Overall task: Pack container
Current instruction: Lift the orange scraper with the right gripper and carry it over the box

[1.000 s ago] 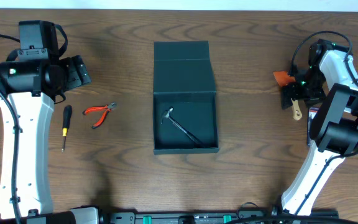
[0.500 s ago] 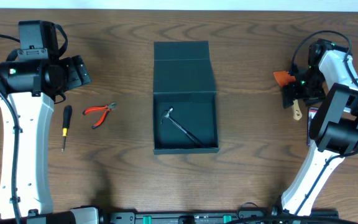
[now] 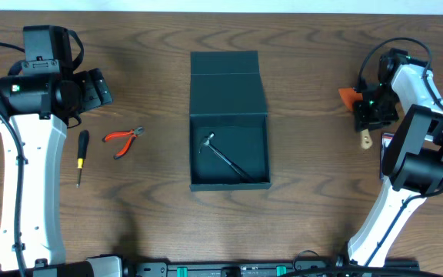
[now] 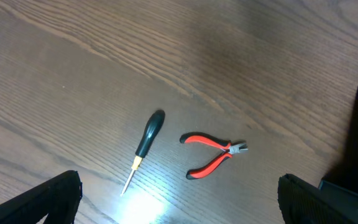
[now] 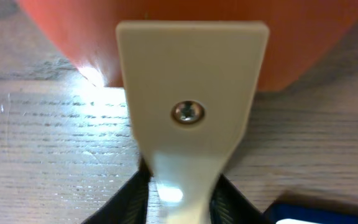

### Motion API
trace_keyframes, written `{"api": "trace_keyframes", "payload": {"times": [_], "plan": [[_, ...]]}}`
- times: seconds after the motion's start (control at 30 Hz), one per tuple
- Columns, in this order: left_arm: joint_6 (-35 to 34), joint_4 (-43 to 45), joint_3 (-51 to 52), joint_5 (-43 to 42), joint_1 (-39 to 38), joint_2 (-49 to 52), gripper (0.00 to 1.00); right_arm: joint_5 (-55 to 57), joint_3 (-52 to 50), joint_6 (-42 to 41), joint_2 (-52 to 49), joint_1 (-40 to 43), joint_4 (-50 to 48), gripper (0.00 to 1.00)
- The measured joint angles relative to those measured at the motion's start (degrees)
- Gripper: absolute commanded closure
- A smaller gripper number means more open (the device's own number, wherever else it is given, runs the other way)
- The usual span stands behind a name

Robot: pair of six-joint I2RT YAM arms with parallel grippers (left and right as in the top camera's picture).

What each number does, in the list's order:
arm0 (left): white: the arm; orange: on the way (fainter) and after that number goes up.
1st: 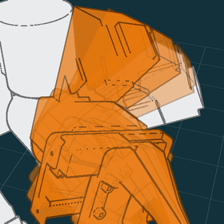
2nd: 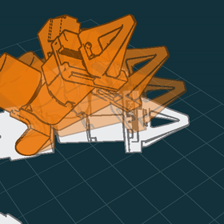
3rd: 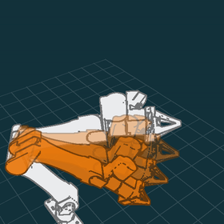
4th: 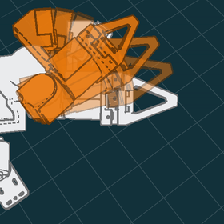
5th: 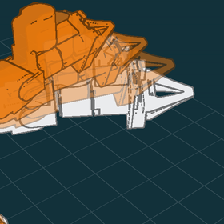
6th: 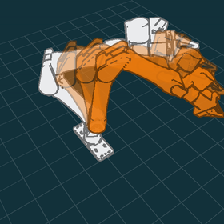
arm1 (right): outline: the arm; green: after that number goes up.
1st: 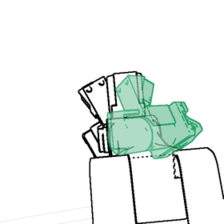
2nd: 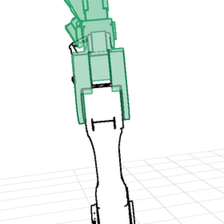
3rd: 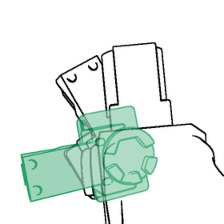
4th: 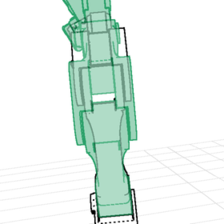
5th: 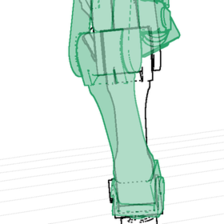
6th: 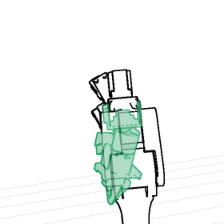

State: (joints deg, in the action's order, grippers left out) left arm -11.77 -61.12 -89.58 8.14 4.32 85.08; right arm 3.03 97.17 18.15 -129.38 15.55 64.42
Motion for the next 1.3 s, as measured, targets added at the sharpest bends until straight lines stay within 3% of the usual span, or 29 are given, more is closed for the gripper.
{"api": "trace_keyframes", "payload": {"times": [0.23,0.63,0.87,1.3], "plan": [[0.0,0.0,0.0,0.0,0.0,0.0,0.02,0.0,-1.2,-1.5,0.7,-0.2,-0.6,0.99],[0.0,0.0,0.0,0.0,0.0,0.0,0.01,-0.1,-0.7,-4.1,0.9,-1.5,2.6,0.99],[0.0,-0.2,0.0,0.0,0.0,0.0,0.02,-1.1,3.8,-4.7,2.8,-8.2,10.1,0.99],[0.0,-1.9,0.0,-0.2,0.0,0.0,0.01,-1.5,9.1,-1.2,25.3,-28.6,16.6,0.99]]}}
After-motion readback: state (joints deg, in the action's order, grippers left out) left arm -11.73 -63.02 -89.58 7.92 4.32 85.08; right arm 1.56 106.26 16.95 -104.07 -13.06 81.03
